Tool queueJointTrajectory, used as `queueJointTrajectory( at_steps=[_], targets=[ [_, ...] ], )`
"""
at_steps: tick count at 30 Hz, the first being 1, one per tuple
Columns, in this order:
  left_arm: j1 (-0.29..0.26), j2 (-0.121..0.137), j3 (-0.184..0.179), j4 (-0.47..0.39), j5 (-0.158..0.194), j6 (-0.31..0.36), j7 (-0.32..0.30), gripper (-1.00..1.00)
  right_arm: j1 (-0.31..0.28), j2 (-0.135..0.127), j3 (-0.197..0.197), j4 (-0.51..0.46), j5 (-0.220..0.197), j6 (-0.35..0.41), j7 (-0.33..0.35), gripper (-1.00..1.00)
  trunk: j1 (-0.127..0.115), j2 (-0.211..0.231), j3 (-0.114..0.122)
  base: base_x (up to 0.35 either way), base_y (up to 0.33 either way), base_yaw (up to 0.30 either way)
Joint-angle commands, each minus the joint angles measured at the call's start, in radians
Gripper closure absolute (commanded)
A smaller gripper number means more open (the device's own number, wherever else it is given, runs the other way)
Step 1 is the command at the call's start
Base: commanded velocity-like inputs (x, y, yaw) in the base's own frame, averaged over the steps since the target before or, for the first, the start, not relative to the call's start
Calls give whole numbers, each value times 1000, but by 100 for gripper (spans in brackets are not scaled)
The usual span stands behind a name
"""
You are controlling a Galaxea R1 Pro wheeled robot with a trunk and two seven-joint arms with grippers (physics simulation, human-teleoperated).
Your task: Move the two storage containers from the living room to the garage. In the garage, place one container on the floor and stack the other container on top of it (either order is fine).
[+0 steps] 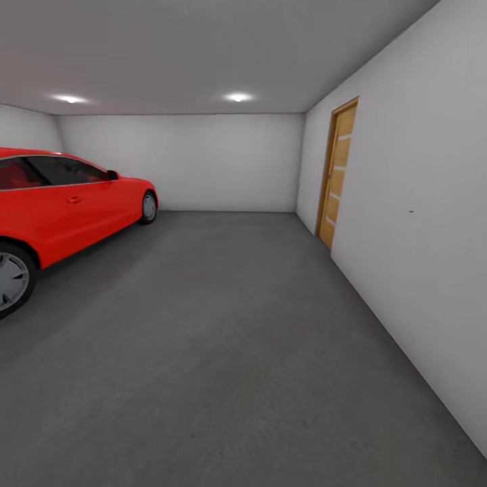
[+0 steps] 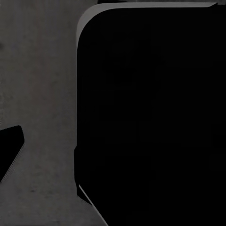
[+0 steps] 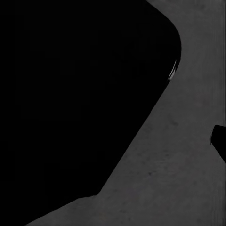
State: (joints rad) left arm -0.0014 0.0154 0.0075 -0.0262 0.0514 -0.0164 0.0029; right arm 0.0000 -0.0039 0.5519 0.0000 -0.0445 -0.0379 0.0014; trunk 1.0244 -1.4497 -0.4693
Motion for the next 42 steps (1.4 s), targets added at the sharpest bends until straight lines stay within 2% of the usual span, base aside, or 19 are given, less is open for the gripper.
queueJointTrajectory(
  at_steps=[1, 42],
  targets=[
    [0, 0, 0, 0, 5, -2, 0, -100, 0, 0, 5, 0, -5, -4, 0, -100, 1, 0, -1, 323, 0, 0],
    [0, 1, 0, 0, 5, -2, 0, -100, 0, 2, 5, 0, -6, -4, 0, -100, 1, 0, -1, 323, 0, 0]
  ],
)
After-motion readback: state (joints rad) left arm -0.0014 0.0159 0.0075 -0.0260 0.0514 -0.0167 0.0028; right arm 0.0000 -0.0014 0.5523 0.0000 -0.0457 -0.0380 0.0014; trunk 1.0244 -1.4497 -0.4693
